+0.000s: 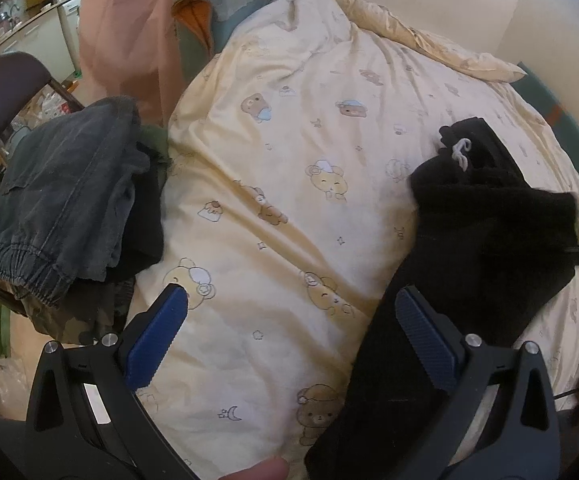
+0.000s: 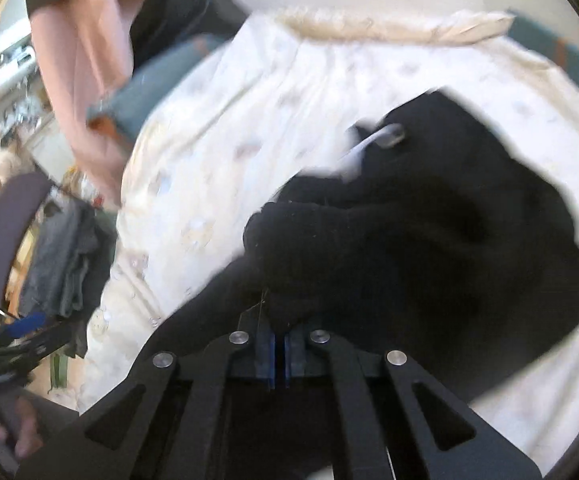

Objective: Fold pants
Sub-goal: 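Lift the black pants with the right gripper and shake them out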

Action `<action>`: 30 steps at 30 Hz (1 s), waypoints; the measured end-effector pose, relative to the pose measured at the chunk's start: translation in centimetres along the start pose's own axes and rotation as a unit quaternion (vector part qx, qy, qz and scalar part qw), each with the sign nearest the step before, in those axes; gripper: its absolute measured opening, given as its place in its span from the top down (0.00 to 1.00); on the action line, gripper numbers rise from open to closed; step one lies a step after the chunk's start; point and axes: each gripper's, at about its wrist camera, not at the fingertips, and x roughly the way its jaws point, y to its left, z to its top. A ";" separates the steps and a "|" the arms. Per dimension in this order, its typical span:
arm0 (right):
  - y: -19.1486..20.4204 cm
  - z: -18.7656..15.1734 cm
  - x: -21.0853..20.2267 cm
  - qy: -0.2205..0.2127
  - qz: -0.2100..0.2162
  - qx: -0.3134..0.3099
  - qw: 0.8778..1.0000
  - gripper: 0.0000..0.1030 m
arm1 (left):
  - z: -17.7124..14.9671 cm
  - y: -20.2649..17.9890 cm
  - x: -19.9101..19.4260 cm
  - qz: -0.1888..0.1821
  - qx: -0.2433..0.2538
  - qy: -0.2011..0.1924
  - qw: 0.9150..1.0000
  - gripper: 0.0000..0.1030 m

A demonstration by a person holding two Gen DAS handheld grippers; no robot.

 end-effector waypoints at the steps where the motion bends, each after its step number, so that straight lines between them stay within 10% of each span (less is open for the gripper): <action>1: -1.1 0.5 -1.2 -0.009 -0.010 0.006 1.000 0.98 | 0.0 -0.3 0.0 -0.001 0.004 0.000 1.000 0.00; 9: -15.2 1.6 -13.0 -0.080 -0.188 0.095 0.974 0.98 | -0.8 -2.1 0.3 -0.003 0.034 -0.002 0.999 0.00; 20: -22.8 -2.3 -5.7 0.048 -0.233 0.210 0.948 0.91 | -1.4 -2.3 0.7 0.011 0.051 -0.007 0.999 0.00; 23: -22.0 -2.6 -5.8 0.062 -0.229 0.207 0.949 0.70 | -1.4 -2.0 1.1 0.003 0.042 0.008 0.999 0.00; 25: -21.3 -3.5 -7.7 0.050 -0.228 0.216 0.948 0.14 | -1.4 -2.0 1.1 -0.008 0.036 0.014 0.999 0.00; 30: -15.8 -4.4 -10.0 0.026 -0.182 0.179 0.966 0.12 | -1.5 -3.0 1.8 -0.027 0.040 0.034 0.998 0.00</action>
